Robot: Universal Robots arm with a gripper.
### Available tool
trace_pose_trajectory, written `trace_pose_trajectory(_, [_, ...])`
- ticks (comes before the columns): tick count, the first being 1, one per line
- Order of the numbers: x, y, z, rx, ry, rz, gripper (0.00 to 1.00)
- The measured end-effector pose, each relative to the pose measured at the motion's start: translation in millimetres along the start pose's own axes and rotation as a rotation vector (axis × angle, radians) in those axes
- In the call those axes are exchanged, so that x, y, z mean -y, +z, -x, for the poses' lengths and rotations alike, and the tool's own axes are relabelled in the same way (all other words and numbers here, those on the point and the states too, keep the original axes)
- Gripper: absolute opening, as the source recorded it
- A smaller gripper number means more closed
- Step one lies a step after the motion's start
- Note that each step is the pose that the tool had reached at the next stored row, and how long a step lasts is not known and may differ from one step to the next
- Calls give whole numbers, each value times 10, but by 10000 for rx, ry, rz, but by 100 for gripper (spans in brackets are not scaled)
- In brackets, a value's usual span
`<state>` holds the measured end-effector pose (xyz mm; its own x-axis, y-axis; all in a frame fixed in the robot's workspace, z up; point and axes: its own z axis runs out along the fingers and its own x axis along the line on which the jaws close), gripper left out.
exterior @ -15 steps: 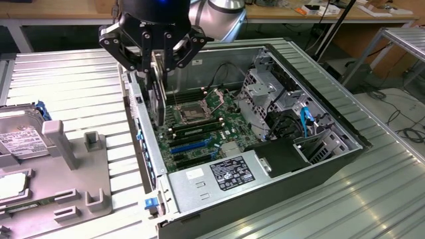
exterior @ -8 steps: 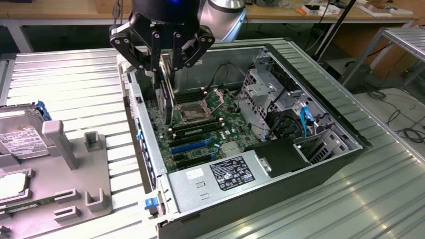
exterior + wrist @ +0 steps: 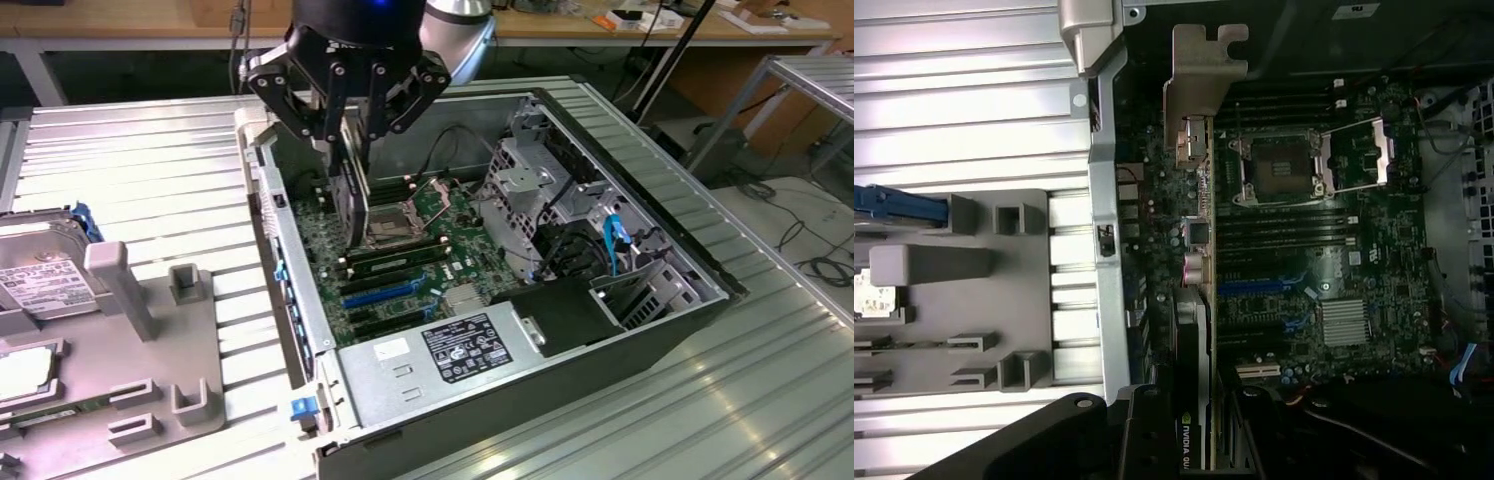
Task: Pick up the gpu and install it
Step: 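Pick up the gpu and move the gpu toward the slot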
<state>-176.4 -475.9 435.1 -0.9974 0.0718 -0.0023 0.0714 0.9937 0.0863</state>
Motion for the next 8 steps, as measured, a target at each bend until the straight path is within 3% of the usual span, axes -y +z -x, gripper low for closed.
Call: trace_pose_trajectory(8, [-9,1,126,0,0,1,27])
